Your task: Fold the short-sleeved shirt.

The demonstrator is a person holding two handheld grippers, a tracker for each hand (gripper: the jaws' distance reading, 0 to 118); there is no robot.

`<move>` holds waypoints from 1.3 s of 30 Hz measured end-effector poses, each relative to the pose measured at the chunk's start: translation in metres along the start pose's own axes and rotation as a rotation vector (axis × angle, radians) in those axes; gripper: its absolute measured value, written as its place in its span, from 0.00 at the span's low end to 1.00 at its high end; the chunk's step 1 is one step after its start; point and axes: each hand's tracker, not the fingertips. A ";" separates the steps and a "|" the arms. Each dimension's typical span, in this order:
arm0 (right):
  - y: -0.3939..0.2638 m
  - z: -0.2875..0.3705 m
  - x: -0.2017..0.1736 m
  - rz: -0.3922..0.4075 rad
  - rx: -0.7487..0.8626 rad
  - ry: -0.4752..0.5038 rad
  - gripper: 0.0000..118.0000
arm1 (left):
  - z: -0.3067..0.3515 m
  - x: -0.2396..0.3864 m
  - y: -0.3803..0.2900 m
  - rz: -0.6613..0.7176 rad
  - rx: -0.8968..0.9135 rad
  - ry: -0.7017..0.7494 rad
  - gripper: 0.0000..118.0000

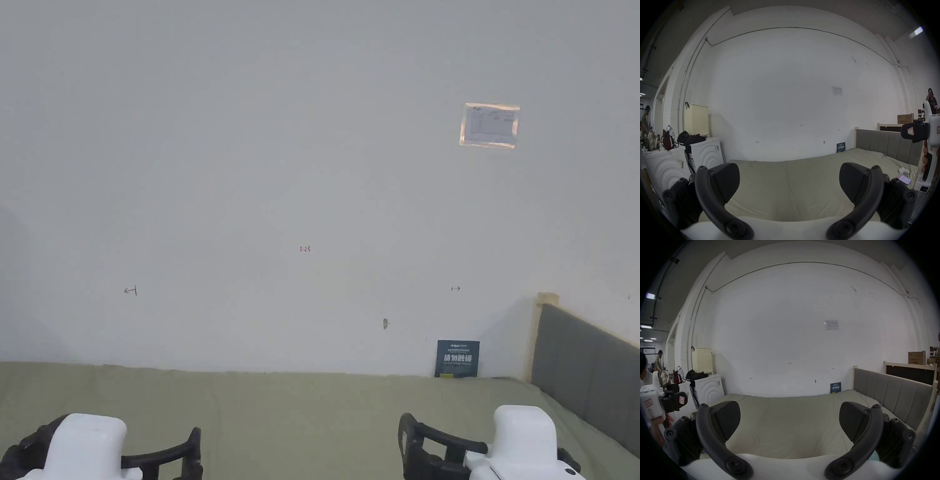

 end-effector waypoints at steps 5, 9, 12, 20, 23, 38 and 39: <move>-0.001 0.002 -0.003 0.004 -0.009 0.042 1.00 | -0.002 0.000 -0.002 0.005 -0.010 0.009 1.00; 0.001 0.001 0.000 -0.051 -0.040 0.049 1.00 | -0.003 0.001 -0.003 0.009 -0.016 0.005 1.00; 0.003 -0.001 0.001 -0.087 -0.073 0.012 1.00 | -0.004 0.003 -0.002 0.001 -0.015 0.008 1.00; -0.002 -0.007 0.009 -0.162 -0.132 0.008 1.00 | -0.004 0.006 -0.003 0.013 -0.018 -0.001 1.00; -0.002 -0.006 0.009 -0.160 -0.126 0.004 1.00 | -0.005 0.007 -0.002 0.010 -0.020 -0.007 1.00; -0.008 0.005 0.002 0.013 -0.043 0.075 1.00 | -0.003 0.012 0.000 0.008 -0.015 -0.032 1.00; -0.008 0.005 0.002 0.018 -0.035 0.079 1.00 | -0.003 0.011 -0.001 0.006 -0.011 -0.031 1.00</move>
